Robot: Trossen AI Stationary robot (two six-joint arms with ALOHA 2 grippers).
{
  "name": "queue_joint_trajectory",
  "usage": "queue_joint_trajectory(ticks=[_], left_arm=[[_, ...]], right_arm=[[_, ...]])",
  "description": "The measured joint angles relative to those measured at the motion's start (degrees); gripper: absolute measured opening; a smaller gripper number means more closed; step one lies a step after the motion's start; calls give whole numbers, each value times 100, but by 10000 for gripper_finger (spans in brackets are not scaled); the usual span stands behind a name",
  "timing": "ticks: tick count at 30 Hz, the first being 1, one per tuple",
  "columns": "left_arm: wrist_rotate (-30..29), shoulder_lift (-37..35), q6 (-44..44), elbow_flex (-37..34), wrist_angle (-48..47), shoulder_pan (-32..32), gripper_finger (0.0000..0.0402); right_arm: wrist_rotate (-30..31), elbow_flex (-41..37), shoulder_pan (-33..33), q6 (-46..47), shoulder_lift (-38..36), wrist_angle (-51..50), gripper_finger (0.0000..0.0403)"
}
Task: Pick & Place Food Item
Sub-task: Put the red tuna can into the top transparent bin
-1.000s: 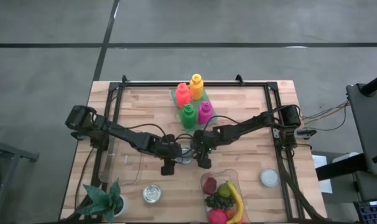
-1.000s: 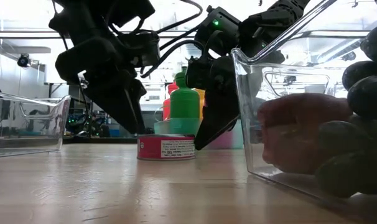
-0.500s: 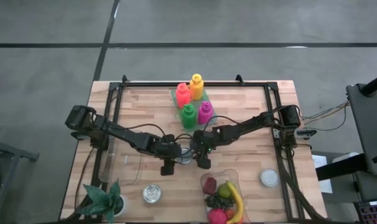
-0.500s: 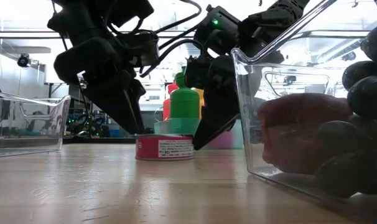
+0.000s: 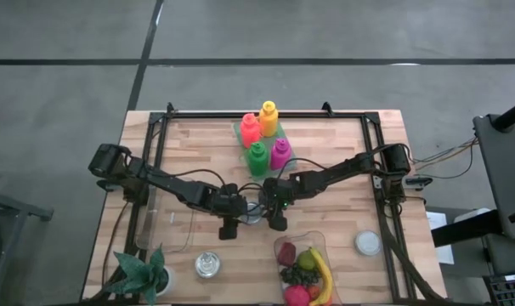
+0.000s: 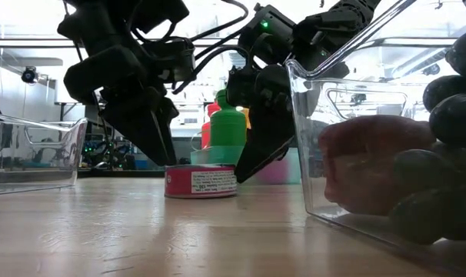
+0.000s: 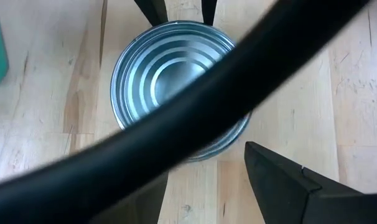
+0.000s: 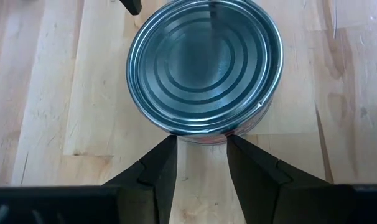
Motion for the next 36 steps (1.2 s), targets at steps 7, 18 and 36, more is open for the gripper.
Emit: queue_joint_trajectory(ticks=[7, 18, 36], left_arm=[[27, 4, 4, -139, 161, -2, 213], [-30, -32, -116, -494, 619, -33, 213], [-280, -875, -18, -190, -616, -11, 213]], right_arm=[[57, 113, -4, -30, -4, 126, 134], [-179, 387, -2, -27, -15, 544, 134], [-227, 373, -4, -24, -17, -41, 134]])
